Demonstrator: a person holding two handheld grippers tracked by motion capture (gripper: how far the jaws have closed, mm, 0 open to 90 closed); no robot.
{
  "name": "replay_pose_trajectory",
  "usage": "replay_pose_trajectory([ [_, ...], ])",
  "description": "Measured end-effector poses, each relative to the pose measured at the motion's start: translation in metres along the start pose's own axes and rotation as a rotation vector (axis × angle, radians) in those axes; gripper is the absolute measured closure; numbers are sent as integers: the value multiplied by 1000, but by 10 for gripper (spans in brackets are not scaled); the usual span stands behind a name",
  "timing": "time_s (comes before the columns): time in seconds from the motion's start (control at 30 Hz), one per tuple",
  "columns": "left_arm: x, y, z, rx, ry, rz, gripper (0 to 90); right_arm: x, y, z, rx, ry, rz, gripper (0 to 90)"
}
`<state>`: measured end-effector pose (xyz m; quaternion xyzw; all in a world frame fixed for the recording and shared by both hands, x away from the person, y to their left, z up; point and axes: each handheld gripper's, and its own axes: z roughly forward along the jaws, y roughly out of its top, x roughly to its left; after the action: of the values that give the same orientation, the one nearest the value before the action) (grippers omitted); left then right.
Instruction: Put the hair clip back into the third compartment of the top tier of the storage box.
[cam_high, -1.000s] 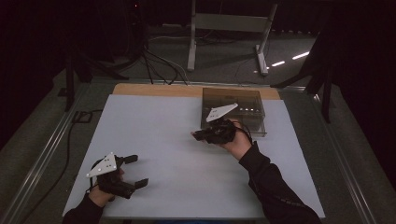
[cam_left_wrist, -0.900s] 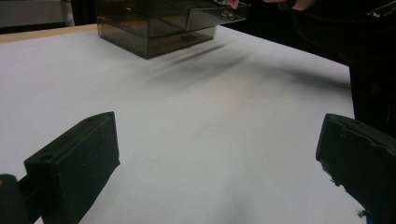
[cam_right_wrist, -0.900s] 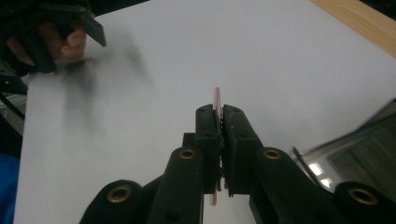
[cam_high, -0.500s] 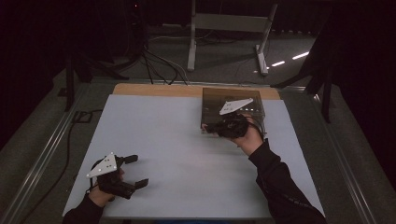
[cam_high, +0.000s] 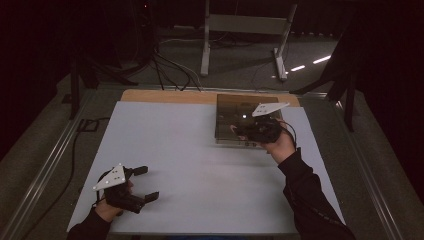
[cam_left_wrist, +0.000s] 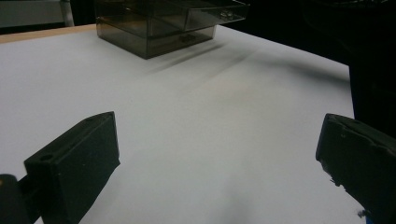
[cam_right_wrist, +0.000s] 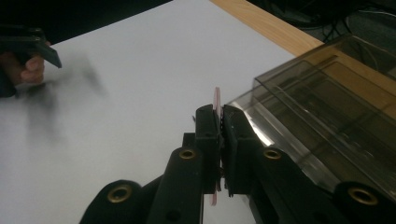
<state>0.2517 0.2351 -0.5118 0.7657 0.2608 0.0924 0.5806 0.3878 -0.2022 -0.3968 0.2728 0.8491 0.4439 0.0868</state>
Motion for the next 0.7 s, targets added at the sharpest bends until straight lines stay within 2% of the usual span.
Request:
replay_pose_trajectory([
  [0.47, 1, 0, 0, 1, 1, -3, 5, -15, -7, -20, -9, -58, 32, 860],
  [0.7, 0, 0, 0, 3, 3, 0, 4, -27, -13, -31, -16, -93, 65, 861],
])
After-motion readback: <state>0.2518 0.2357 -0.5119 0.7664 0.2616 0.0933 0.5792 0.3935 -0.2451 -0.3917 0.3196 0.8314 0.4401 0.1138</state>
